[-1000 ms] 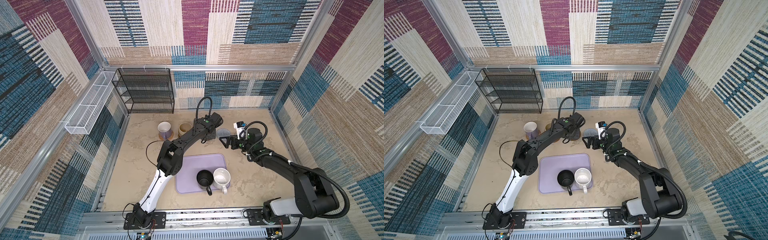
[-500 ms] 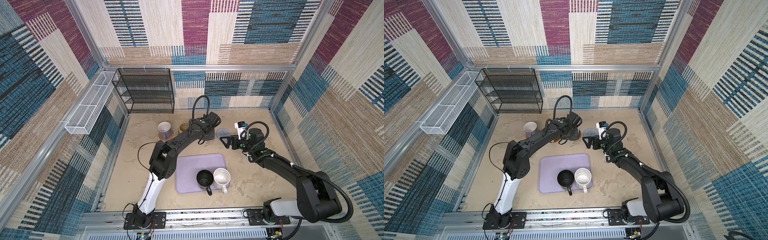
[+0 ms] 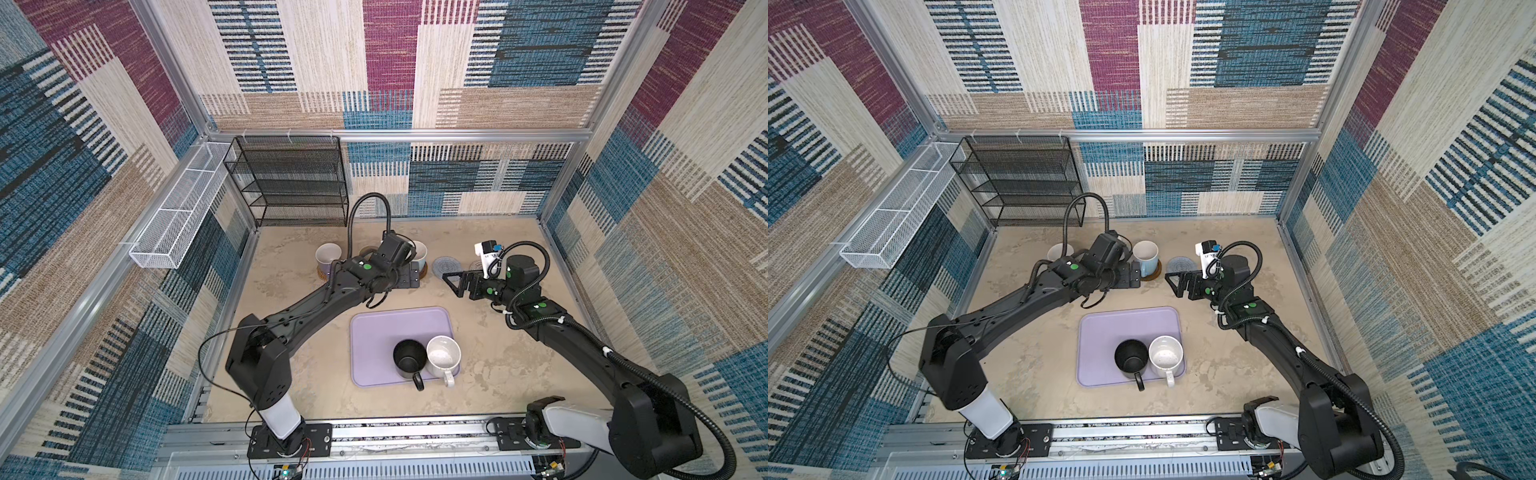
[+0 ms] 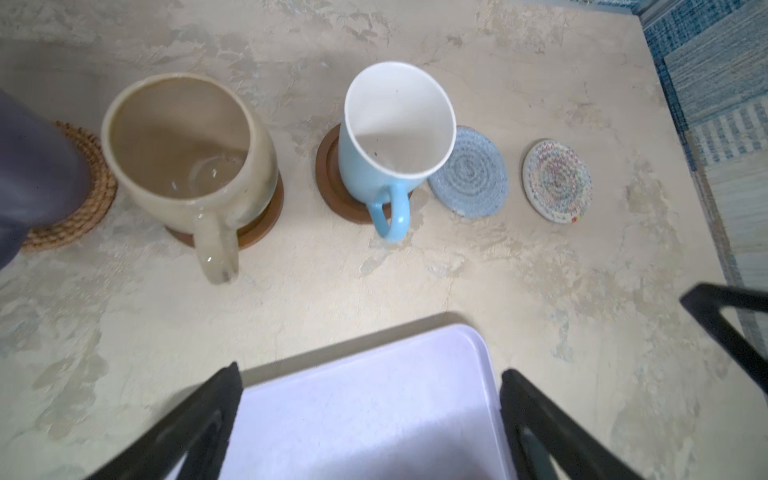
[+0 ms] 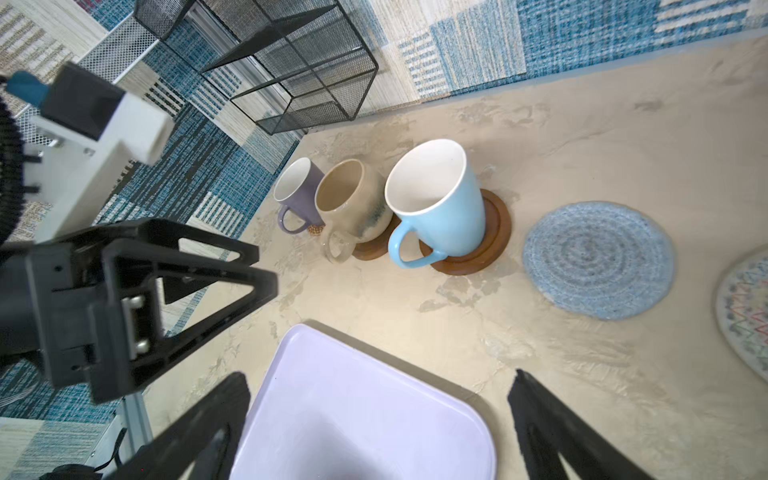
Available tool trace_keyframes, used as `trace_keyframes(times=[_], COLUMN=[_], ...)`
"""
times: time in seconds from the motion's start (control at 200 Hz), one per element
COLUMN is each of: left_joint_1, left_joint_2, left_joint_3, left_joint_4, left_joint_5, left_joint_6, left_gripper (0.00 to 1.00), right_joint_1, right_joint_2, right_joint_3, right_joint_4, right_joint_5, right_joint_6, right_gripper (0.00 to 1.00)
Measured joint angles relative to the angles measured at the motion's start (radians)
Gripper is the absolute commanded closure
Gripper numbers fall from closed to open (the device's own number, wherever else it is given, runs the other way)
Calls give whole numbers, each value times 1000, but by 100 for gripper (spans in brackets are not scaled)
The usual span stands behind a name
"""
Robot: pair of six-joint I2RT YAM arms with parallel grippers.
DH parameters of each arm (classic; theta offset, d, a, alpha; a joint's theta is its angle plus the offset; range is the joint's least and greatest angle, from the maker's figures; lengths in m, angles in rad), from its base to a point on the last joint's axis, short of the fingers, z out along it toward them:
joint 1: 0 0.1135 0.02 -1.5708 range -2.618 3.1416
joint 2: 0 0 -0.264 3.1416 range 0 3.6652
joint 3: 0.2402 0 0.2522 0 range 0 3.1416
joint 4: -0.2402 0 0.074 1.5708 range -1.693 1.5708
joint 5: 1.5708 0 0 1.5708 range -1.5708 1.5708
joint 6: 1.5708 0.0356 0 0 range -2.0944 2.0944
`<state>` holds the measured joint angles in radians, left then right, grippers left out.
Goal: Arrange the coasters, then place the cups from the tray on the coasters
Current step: 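Lower the light blue mug onto the coaster and open the left gripper, then move the right gripper down to the black mug while the left withdraws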
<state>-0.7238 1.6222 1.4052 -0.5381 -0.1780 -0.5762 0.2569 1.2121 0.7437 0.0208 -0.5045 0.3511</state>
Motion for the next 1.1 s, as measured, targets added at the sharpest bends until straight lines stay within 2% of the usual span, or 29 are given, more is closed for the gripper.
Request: trace_keyframes(times=[0.115, 0.356, 0.621, 0.796, 0.927, 1.097], left_joint_1=[2, 10, 14, 14, 14, 11], left_joint_2=[-145, -440, -615, -708, -738, -769], left_joint_3=[-139, -484, -676, -770, -788, -816], left_joint_4=[69, 192, 230, 267, 298, 304], left_joint_5=[0, -19, 3, 76, 184, 289], left_joint_6=[1, 26, -22, -57, -77, -86], left_gripper=[1, 1, 1, 4, 6, 5], right_joint_1=[-1, -1, 29, 206, 364, 571], right_joint_2=[-14, -154, -197, -214, -228, -242], right_joint_3=[7, -82, -28, 45, 63, 54], right_joint_4=[-44, -42, -177, -343, -432, -524], right_joint_5=[59, 202, 112, 223, 314, 431], right_joint_6=[5, 68, 35, 0, 0, 61], right_gripper=[0, 0, 5, 8, 12, 16])
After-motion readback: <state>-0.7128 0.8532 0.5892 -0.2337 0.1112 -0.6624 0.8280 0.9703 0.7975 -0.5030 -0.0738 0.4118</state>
